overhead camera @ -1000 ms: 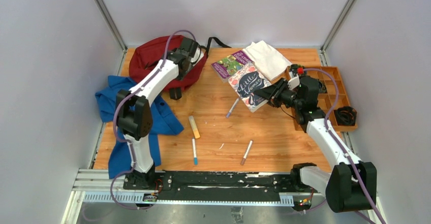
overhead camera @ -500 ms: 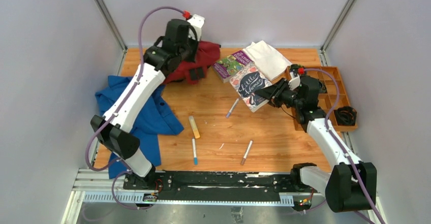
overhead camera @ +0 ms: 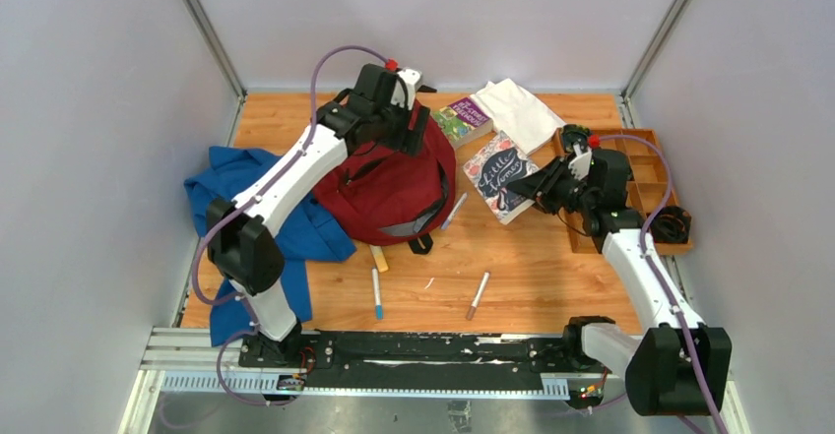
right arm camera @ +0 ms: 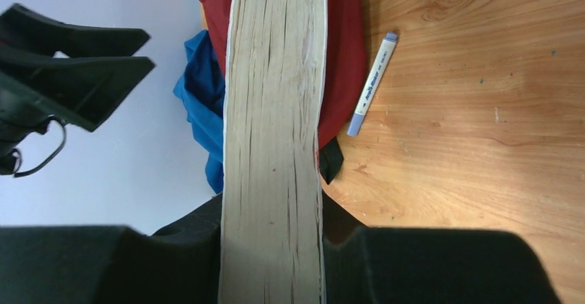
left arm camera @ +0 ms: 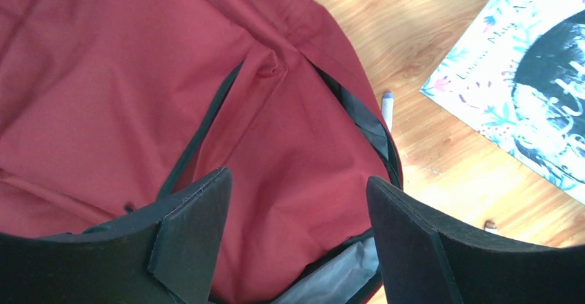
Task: Pack the student bag
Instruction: Adjust the student bag at the center of the board, then place the book in the student bag, then pick up the book from the center of the board.
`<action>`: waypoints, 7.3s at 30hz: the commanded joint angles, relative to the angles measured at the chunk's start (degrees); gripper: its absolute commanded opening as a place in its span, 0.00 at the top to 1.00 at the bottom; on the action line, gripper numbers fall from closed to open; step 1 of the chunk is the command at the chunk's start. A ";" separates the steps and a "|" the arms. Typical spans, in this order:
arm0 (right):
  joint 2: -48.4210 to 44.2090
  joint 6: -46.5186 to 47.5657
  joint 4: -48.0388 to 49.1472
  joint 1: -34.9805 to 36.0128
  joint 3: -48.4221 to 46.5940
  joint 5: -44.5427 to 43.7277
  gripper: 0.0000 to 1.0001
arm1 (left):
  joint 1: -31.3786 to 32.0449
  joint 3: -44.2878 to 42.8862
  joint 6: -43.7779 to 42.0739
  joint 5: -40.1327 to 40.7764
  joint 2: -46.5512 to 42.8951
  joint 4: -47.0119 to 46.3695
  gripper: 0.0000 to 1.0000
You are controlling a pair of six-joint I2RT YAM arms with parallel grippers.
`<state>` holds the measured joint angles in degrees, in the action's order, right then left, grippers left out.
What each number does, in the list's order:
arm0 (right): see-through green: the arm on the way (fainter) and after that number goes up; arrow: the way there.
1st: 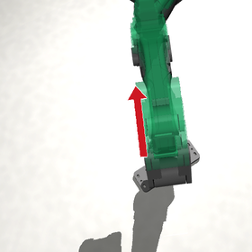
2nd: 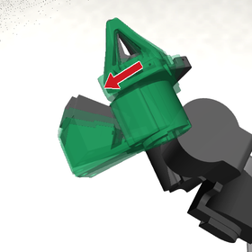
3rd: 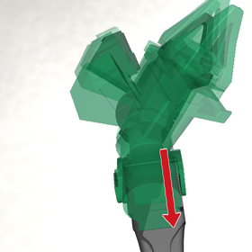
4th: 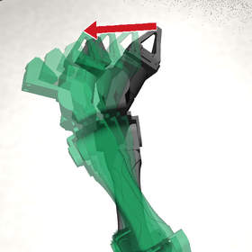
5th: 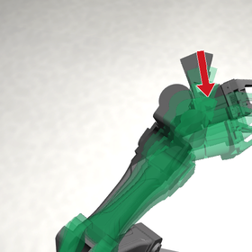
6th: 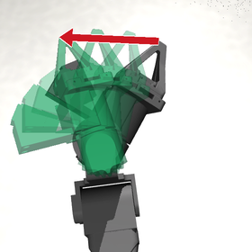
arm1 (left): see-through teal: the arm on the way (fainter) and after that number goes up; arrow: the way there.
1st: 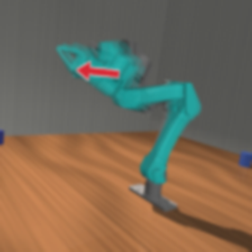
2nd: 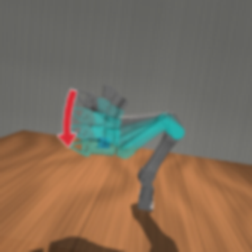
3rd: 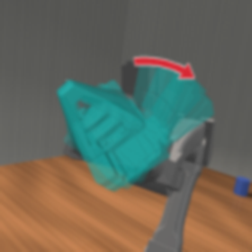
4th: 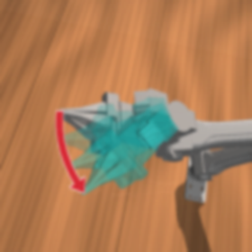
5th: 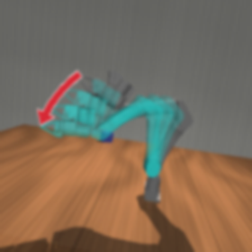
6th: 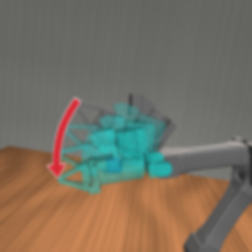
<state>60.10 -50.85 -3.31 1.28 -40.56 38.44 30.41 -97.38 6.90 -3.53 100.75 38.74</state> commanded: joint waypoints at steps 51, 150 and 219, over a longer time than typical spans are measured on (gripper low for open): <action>-0.52 3.83 -0.94 8.66 -5.28 6.61 1.00 | 10.79 -0.21 -12.33 30.91 -3.21 -1.89 1.00; 66.45 -13.53 34.03 36.19 -48.42 -14.37 0.72 | -5.37 1.64 -2.43 4.56 -14.98 -7.08 1.00; 78.20 -12.79 -10.79 13.20 -67.41 -32.29 0.48 | -4.57 -5.18 14.98 -18.67 15.86 -27.29 0.01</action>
<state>135.11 -60.40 -11.99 14.87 -107.18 8.32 25.85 -101.30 20.21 -20.71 115.57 14.57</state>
